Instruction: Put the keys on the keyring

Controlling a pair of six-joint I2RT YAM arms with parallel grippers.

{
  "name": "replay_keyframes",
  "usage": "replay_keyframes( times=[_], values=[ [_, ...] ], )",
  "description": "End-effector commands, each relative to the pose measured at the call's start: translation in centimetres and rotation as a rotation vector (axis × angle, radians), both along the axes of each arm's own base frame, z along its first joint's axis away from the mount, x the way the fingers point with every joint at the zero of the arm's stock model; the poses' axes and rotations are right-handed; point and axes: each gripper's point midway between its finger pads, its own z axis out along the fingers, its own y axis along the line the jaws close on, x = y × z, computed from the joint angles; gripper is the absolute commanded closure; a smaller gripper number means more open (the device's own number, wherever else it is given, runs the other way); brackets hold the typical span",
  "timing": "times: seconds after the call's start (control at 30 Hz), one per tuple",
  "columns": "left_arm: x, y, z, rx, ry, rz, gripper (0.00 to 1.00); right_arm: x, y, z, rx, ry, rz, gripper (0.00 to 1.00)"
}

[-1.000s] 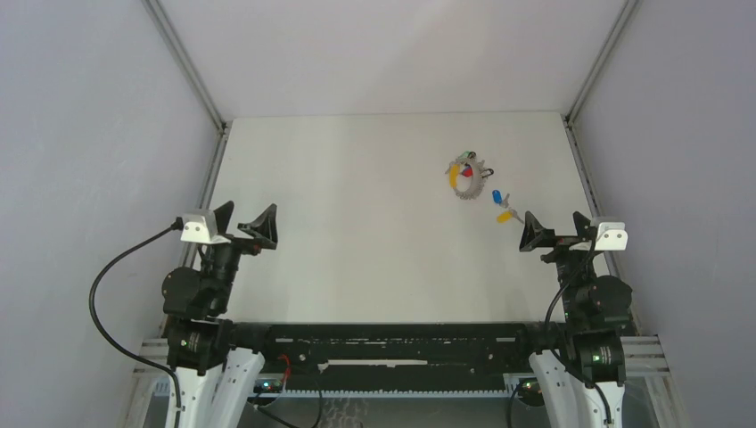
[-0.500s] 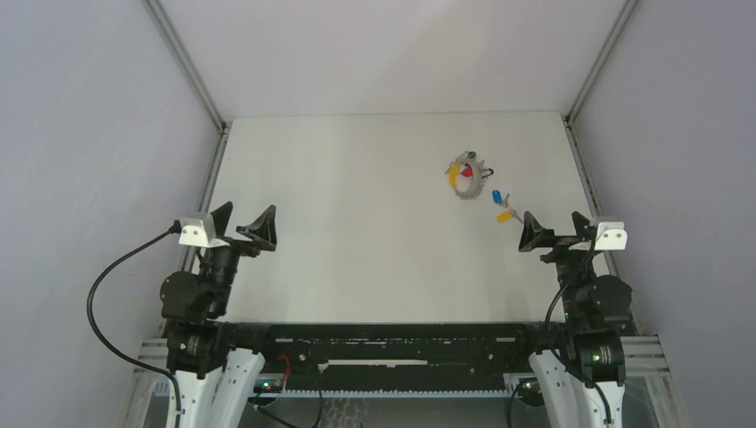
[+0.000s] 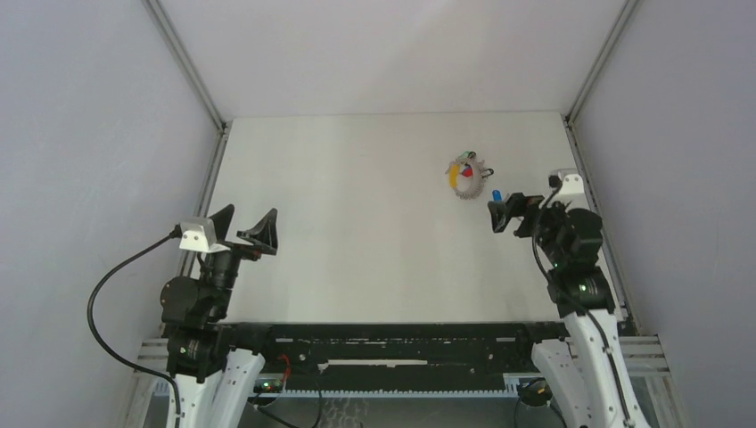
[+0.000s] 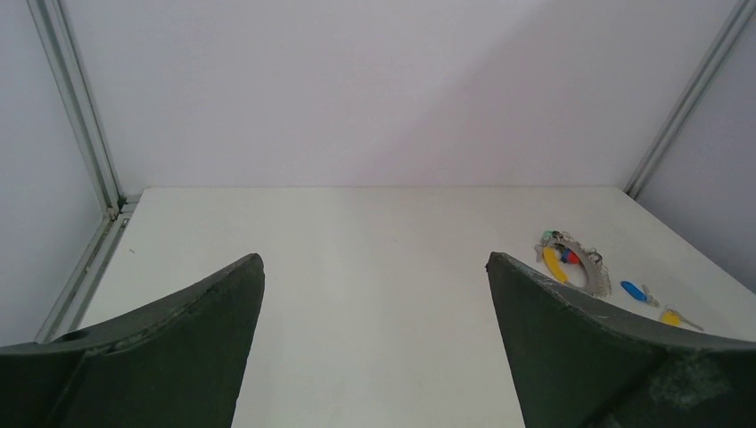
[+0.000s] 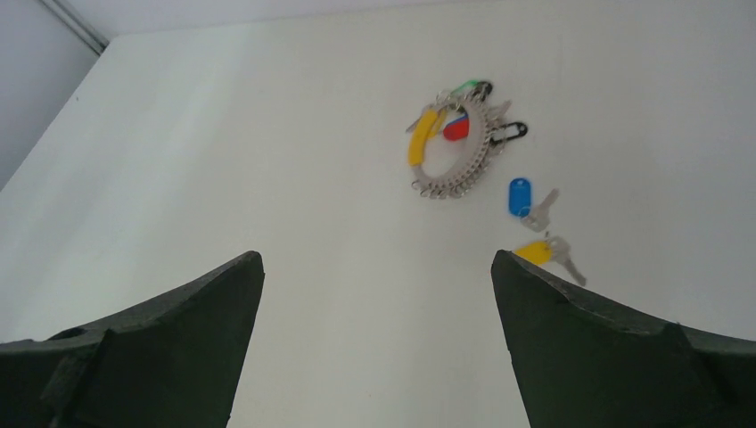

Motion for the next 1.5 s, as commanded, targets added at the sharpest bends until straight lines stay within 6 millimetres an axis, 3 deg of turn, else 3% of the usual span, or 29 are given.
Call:
replay_keyframes(
  times=[0.0, 0.27, 0.57, 0.8, 1.03, 1.47],
  values=[
    [0.2, -0.5, -0.1, 0.017, -0.012, -0.023, 0.0, 3.1, 1.1, 0.2, 0.096, 0.034, 0.033, 0.0],
    [0.5, -0.6, -0.6, 0.026, 0.005, -0.027, 0.0, 9.7, -0.6, -4.3, 0.255, 0.18, 0.022, 0.02],
    [1.0, -1.2, -1.3, 0.051, 0.031, -0.052, 0.0, 17.7, -2.4, -8.8, 0.442, 0.339, 0.043, 0.16],
    [1.4, -1.2, -1.7, 0.061, 0.048, -0.05, 0.0, 22.5, -2.2, -13.2, 0.537, 0.471, 0.055, 0.25],
    [1.9, -1.1, -2.0, 0.068, 0.065, -0.044, 0.0, 24.5, -1.7, -17.7, 0.558, 0.596, 0.017, 0.34],
    [2.0, -1.2, -2.2, 0.072, 0.075, -0.048, 0.0, 25.5, 0.6, -21.7, 0.624, 0.758, 0.038, 0.46]
  ],
)
